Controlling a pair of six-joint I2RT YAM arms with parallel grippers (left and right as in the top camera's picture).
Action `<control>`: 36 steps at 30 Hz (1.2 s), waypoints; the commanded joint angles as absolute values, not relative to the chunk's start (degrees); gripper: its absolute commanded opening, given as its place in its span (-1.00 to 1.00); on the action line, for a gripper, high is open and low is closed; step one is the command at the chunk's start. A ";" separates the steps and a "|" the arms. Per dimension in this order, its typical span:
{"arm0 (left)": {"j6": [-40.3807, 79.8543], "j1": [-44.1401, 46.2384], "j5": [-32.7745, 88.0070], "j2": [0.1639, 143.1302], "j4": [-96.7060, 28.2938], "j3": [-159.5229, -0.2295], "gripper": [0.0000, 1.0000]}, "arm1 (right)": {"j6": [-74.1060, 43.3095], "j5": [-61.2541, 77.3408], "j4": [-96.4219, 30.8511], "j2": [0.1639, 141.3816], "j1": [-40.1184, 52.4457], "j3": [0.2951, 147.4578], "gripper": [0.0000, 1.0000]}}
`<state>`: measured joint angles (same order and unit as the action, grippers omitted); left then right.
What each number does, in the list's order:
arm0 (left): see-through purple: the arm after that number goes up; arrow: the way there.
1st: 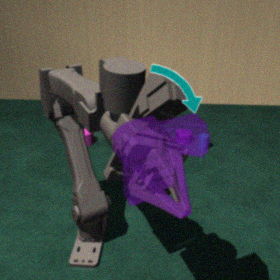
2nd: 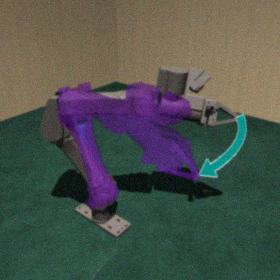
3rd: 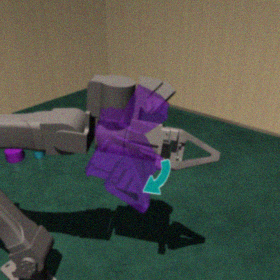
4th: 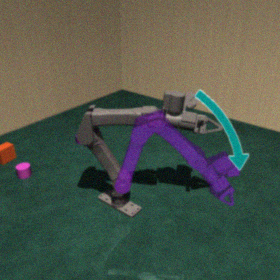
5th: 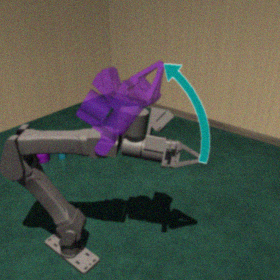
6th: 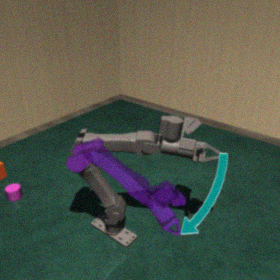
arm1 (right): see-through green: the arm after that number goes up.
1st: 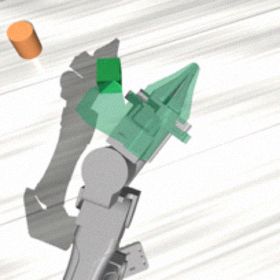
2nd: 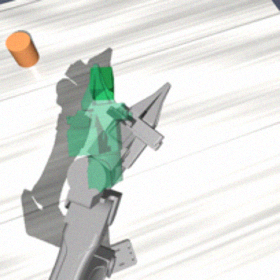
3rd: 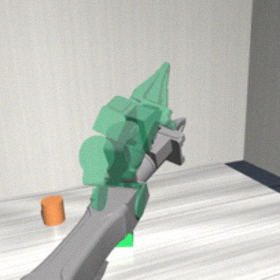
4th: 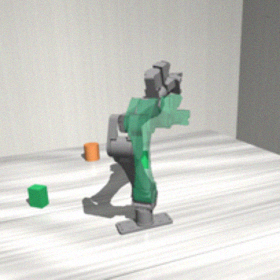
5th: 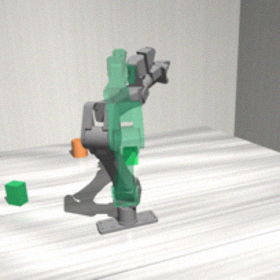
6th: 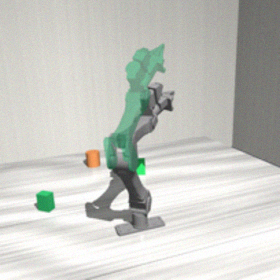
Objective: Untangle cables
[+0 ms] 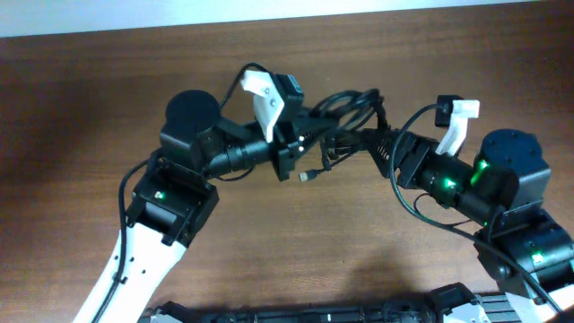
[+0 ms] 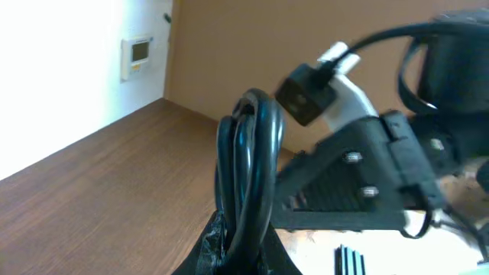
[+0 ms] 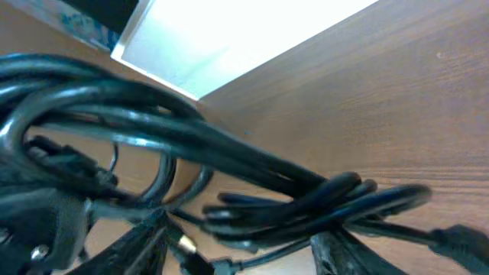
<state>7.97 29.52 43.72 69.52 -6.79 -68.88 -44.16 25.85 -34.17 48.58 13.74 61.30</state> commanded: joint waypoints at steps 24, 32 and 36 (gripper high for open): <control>17.39 30.72 9.80 68.14 -19.92 -69.36 -1.00 | -39.40 24.60 -35.38 50.15 13.41 62.06 -0.92; 18.85 23.81 9.06 68.16 -27.00 -69.36 -1.00 | -39.44 21.34 -36.95 47.66 13.41 62.06 -0.92; 18.87 21.65 9.08 68.16 -29.23 -69.36 -1.00 | -39.44 18.35 -38.26 46.44 13.41 62.06 -0.92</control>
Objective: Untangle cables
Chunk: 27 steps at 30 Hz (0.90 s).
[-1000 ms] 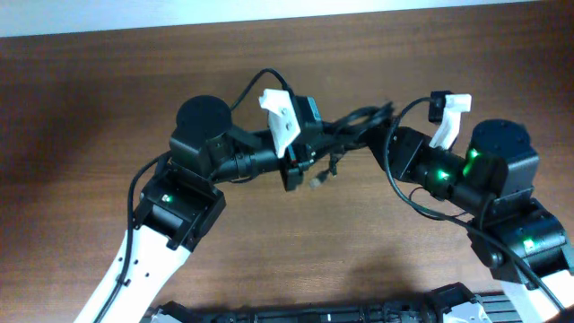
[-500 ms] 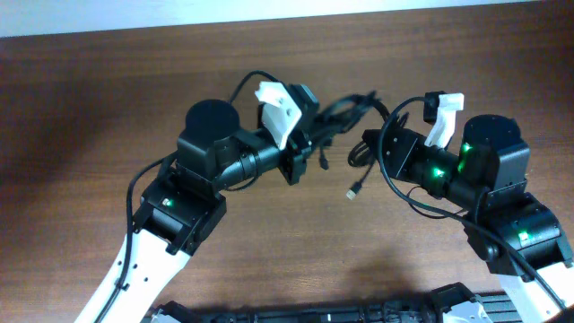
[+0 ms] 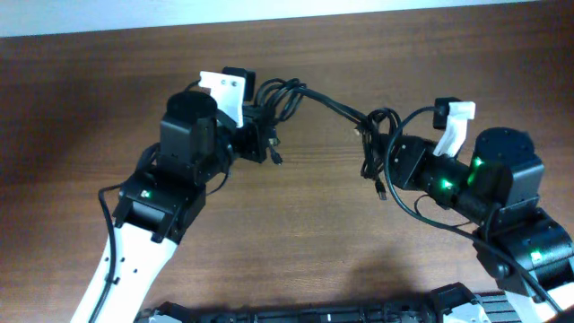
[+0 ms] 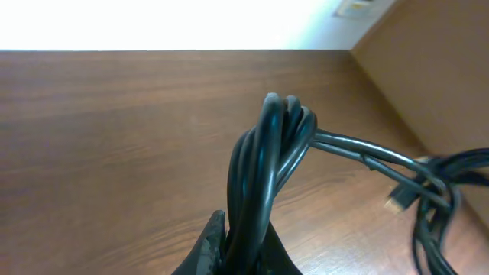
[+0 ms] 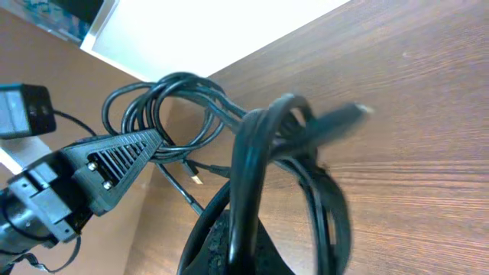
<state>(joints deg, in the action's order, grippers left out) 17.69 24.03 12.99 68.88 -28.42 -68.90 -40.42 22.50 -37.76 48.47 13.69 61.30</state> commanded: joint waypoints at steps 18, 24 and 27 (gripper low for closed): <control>24.86 17.04 1.04 68.16 -37.23 -69.36 -1.00 | -39.44 10.66 -42.72 45.28 13.41 62.06 -0.92; 24.86 15.81 1.06 68.16 -38.65 -69.36 -1.00 | -39.44 10.20 -42.72 45.30 13.41 62.06 -0.92; 24.86 15.79 1.04 68.16 -38.70 -69.36 -1.00 | -39.44 8.32 -44.21 45.30 13.41 62.06 -0.92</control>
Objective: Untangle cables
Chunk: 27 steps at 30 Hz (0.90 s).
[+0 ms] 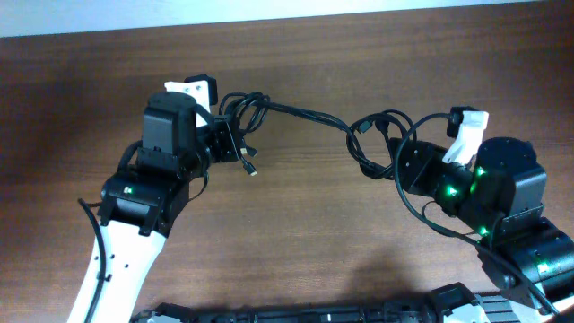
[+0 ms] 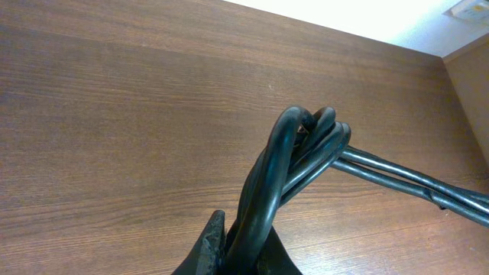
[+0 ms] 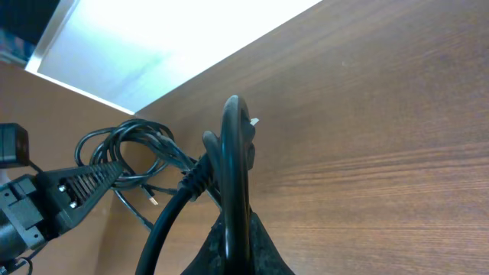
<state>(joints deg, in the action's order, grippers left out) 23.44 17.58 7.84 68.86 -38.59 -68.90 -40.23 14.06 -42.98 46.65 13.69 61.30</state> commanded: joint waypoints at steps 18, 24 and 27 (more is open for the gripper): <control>25.63 14.20 -2.79 68.16 -40.62 -69.36 -1.00 | -20.99 2.96 -48.31 45.30 13.43 62.06 -0.92; 22.76 14.20 -2.09 68.12 -39.68 -69.36 -1.00 | -14.26 3.03 -51.68 45.30 13.43 62.06 -0.92; 16.69 14.20 3.73 68.12 -37.43 -69.36 -1.00 | -8.80 7.81 -51.90 45.30 13.43 62.06 -0.92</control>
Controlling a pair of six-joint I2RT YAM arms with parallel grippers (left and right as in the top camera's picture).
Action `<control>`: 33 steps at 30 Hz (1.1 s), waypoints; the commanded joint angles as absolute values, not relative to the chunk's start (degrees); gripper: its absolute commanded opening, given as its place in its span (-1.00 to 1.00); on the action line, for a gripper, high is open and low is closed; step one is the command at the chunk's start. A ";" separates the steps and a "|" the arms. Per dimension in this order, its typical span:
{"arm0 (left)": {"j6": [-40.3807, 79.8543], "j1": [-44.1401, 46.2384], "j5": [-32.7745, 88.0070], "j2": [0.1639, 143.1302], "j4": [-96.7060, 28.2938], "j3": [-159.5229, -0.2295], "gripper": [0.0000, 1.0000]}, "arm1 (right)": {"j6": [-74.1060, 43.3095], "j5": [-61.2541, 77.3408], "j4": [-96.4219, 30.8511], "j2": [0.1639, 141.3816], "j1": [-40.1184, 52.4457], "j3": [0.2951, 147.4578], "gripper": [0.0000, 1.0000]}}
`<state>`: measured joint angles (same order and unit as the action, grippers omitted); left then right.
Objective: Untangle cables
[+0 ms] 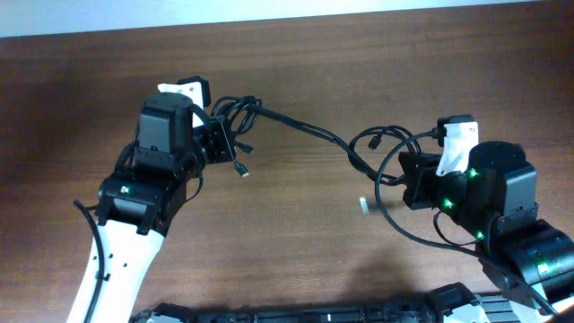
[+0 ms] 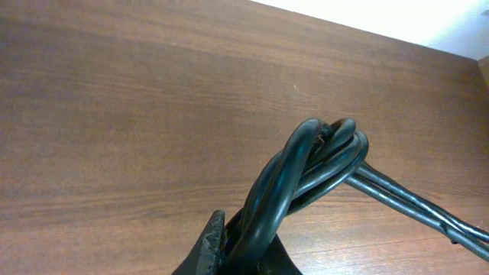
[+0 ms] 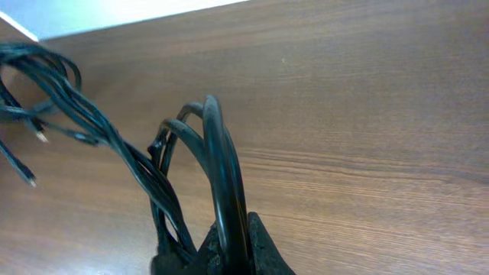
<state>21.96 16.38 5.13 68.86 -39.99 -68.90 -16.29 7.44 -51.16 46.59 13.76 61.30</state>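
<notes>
Black cables (image 1: pixel 300 126) stretch above the wooden table between my two grippers. My left gripper (image 1: pixel 218 139) is shut on a twisted bundle of loops (image 2: pixel 306 168) at the left end; a loose plug (image 1: pixel 240 170) dangles below it. My right gripper (image 1: pixel 408 184) is shut on a loop of cable (image 3: pixel 218 153) at the right end, with more loops (image 1: pixel 381 148) beside it. A small light connector (image 1: pixel 363 205) hangs near the right gripper. In the right wrist view the strands (image 3: pixel 99 126) run off to the upper left.
The brown wooden table (image 1: pixel 296 242) lies under everything. Its far edge (image 1: pixel 359 11) meets a pale wall at the top of the overhead view. My two arms' bases stand at the lower left and lower right.
The left gripper has shifted slightly left and the right gripper has turned and moved a little down. A light connector now shows hanging beside the right gripper.
Both grippers were close together at the table's middle, each shut on the tangled cable bundle. Then they stood further apart with cable strung between them. The gap had widened again by the last moment, and now the strands span between separate clumps at each gripper.
</notes>
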 commanded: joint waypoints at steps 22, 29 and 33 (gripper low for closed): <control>1.26 14.20 8.27 68.12 -32.99 -69.36 -1.00 | 3.66 20.69 -51.48 45.30 13.41 62.06 -0.93; 1.21 14.17 -18.00 68.12 -26.72 -69.38 -1.00 | -10.68 4.14 -51.31 45.30 13.43 62.06 -0.92; 1.23 12.93 -18.87 68.12 -25.47 -69.38 -1.00 | -11.03 2.98 -51.75 45.30 13.41 62.06 -0.92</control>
